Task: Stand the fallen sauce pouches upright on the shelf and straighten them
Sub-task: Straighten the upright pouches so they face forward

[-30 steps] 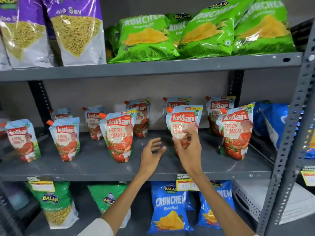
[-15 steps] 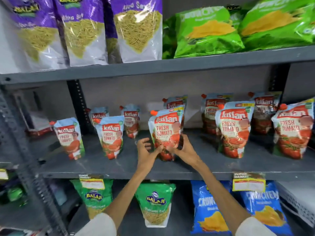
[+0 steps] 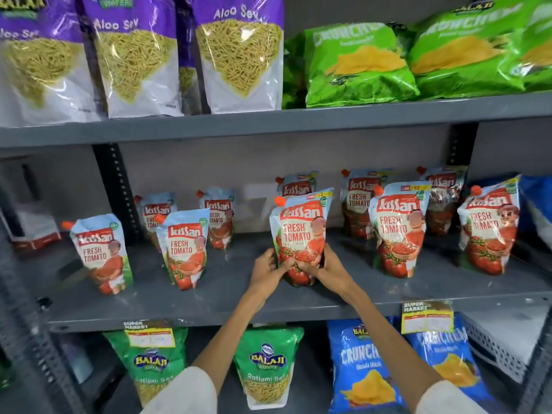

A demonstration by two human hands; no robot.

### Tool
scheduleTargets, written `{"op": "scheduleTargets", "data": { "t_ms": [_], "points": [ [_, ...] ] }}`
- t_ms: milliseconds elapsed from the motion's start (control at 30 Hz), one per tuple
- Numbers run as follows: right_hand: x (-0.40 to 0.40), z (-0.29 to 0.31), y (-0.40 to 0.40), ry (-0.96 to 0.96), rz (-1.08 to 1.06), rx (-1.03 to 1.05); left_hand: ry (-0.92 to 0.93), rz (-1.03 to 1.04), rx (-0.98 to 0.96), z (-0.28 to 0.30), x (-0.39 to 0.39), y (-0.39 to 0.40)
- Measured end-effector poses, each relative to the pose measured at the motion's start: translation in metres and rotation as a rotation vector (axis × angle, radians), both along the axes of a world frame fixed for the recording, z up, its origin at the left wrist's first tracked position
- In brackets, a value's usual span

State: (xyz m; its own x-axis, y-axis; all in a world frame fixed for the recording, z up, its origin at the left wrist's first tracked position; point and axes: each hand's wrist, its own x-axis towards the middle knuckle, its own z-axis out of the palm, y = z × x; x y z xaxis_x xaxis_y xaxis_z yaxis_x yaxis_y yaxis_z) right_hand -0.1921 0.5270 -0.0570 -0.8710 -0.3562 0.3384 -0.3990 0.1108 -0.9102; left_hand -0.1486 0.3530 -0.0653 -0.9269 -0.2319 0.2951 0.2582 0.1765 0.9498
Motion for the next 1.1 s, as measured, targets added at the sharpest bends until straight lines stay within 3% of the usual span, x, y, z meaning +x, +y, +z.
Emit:
{"op": "scheduleTargets", "data": {
  "t_ms": [333,500,733,867,1033,1100],
  "points": [
    [-0.002,-0.005,0.025,-0.023,-0.078,0.039,-0.002,-0.014,0.005,0.003,-0.004,0.033],
    [0.029,-0.012,0.023,0.239,-0.409,-0.077,0.059,0.132,-0.068,-0.003,0.019,0.026],
    [0.062,-0.004,-0.046,0.334,-0.183,-0.097,0.198,0.323,-0.067,0.005,0.073,-0.032],
    [0.073,-0.002,-0.109,0.263,-0.059,-0.078,0.240,0.459,-0.009,0.011,0.100,-0.099],
    [0.075,-0.004,-0.186,0.129,0.065,0.005,0.211,0.474,-0.048,0.005,0.115,-0.180],
    [0.075,-0.004,-0.211,0.090,0.093,0.024,0.103,0.413,-0.069,0.003,0.112,-0.206]
  ]
}}
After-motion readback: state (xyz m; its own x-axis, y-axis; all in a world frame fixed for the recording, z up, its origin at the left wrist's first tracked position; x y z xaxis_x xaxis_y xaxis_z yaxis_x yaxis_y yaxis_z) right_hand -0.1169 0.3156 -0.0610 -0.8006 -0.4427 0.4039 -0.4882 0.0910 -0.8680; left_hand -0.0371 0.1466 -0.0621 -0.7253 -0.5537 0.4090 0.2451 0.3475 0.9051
